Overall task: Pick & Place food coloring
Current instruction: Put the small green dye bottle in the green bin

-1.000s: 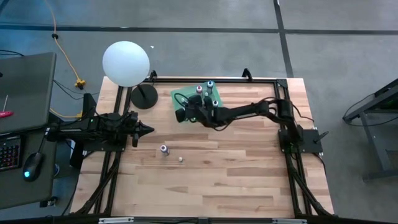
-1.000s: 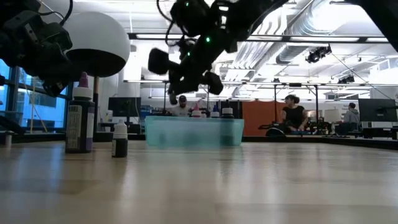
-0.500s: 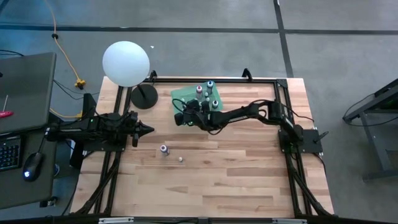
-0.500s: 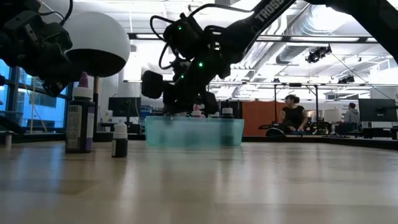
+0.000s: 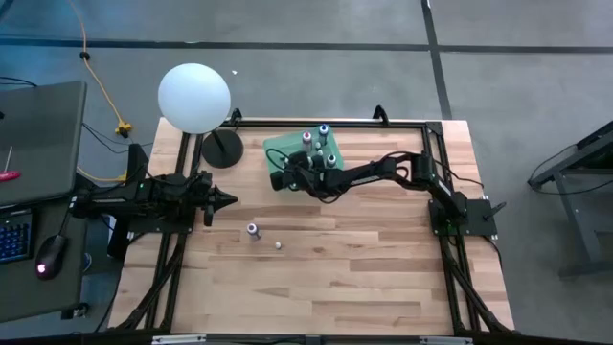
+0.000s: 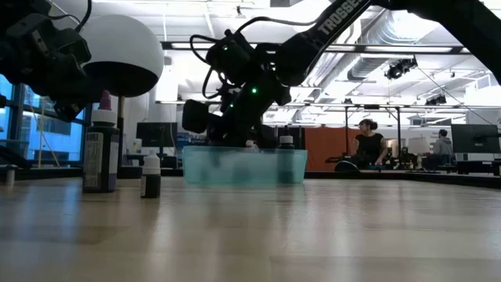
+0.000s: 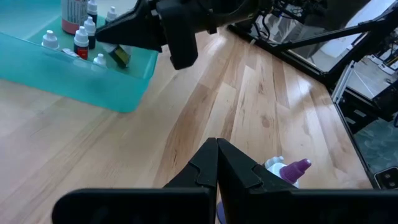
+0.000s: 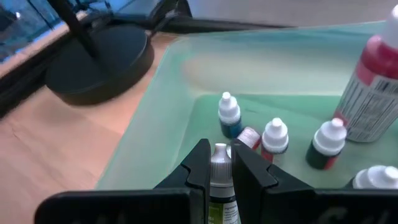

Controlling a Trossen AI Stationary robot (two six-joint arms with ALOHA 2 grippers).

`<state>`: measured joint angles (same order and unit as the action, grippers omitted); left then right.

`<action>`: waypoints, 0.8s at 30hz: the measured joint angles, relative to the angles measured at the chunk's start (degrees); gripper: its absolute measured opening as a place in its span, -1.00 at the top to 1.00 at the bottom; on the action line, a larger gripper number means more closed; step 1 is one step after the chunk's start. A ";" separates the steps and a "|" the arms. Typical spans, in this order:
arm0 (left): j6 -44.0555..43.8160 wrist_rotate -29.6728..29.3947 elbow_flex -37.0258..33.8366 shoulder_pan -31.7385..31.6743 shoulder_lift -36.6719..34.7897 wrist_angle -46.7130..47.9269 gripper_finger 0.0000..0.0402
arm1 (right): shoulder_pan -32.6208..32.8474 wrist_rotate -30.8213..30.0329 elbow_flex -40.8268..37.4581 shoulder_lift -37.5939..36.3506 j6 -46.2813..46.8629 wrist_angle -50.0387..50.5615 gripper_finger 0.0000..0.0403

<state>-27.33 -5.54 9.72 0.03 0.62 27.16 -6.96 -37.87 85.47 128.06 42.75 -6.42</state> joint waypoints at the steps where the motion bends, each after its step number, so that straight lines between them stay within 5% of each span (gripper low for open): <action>1: 0.00 0.02 0.00 0.00 0.00 0.02 1.00 | 0.00 0.36 0.00 0.10 0.10 0.18 0.82; 24: 0.00 0.00 0.00 -0.02 0.00 0.00 1.00 | -0.33 2.19 -0.02 0.97 0.93 0.79 0.76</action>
<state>-27.33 -5.54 9.72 0.01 0.62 27.16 -7.29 -35.68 85.45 129.03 43.68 -5.63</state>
